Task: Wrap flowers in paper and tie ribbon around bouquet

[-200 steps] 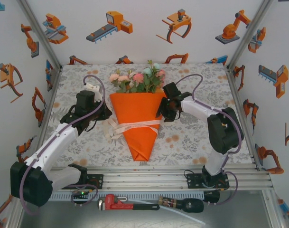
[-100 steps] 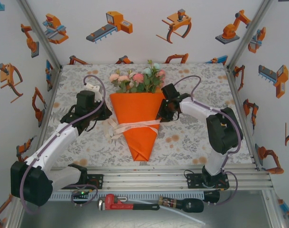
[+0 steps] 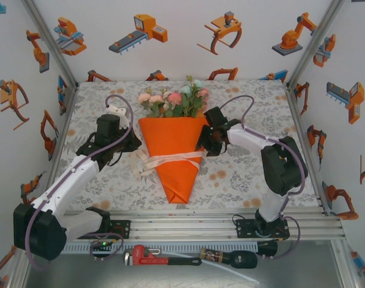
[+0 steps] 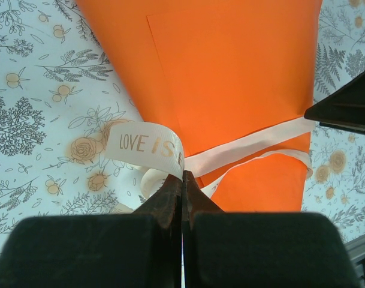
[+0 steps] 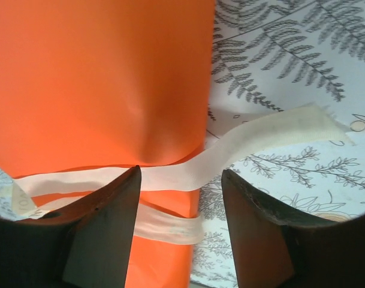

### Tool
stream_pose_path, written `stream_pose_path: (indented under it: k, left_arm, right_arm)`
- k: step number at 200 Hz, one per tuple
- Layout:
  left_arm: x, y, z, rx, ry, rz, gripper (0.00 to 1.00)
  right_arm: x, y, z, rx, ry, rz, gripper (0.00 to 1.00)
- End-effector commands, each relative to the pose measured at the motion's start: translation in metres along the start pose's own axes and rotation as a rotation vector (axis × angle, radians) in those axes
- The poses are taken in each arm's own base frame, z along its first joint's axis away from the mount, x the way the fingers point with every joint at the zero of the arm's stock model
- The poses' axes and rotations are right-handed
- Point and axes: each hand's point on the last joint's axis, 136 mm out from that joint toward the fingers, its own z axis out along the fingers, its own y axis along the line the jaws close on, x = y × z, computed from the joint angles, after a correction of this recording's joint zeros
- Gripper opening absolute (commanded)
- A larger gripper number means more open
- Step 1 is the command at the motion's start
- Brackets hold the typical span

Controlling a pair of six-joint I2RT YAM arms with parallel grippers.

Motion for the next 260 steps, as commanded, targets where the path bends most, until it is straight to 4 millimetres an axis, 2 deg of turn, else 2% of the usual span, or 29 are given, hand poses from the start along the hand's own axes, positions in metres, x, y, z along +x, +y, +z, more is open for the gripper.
stream_pose_path:
  k: [1, 22, 37, 47, 77, 98, 130, 141, 151, 166, 192, 211, 223, 246, 260]
  left_arm:
    - [-0.006, -0.004, 0.002, 0.011, -0.015, 0.012, 0.00]
    - [-0.006, -0.004, 0.003, 0.011, -0.012, 0.013, 0.00]
    - [-0.006, -0.003, 0.003, 0.008, -0.013, 0.013, 0.00]
    - [-0.006, -0.003, 0.003, 0.007, -0.013, 0.016, 0.00]
    - [-0.005, -0.003, 0.005, 0.007, -0.007, 0.012, 0.00]
    - [-0.005, -0.004, 0.006, 0.013, -0.005, 0.011, 0.00]
    - [-0.005, -0.004, 0.007, 0.010, -0.002, 0.011, 0.00]
    - [-0.005, -0.004, 0.006, 0.011, -0.001, 0.010, 0.00]
    - [-0.004, -0.004, 0.007, 0.011, 0.001, 0.010, 0.00]
    - [-0.005, -0.004, 0.007, 0.010, 0.001, 0.012, 0.00]
    - [-0.005, -0.004, 0.007, 0.010, 0.001, 0.012, 0.00]
    - [-0.007, -0.004, 0.002, 0.011, -0.013, 0.016, 0.00]
    - [-0.009, -0.004, -0.004, 0.010, -0.029, 0.021, 0.00]
    - [-0.009, -0.005, -0.017, 0.013, -0.052, 0.031, 0.00]
    - [-0.008, -0.008, -0.028, 0.034, -0.071, 0.037, 0.00]
  right_arm:
    - [0.000, -0.008, -0.004, -0.017, -0.037, 0.020, 0.52]
    - [0.002, 0.001, 0.005, -0.085, -0.027, 0.042, 0.44]
    - [0.002, 0.002, 0.008, -0.094, -0.025, 0.055, 0.35]
    - [0.002, 0.001, 0.008, -0.092, -0.027, 0.054, 0.33]
    - [-0.002, -0.001, -0.001, -0.063, -0.048, 0.024, 0.33]
    - [-0.007, -0.001, -0.009, -0.047, -0.066, -0.008, 0.29]
    - [-0.009, 0.003, -0.011, -0.047, -0.065, -0.029, 0.15]
    - [-0.009, 0.004, -0.012, -0.050, -0.061, -0.033, 0.15]
    - [-0.010, 0.007, -0.015, -0.053, -0.060, -0.045, 0.21]
    - [-0.012, 0.009, -0.019, -0.050, -0.065, -0.061, 0.22]
    - [-0.020, 0.019, -0.032, -0.064, -0.093, -0.093, 0.12]
    - [-0.028, 0.045, -0.047, -0.109, -0.131, -0.158, 0.05]
    - [-0.032, 0.074, -0.055, -0.155, -0.144, -0.217, 0.01]
    - [-0.032, 0.153, -0.064, -0.284, -0.154, -0.336, 0.00]
    - [-0.028, 0.206, -0.058, -0.365, -0.146, -0.389, 0.00]
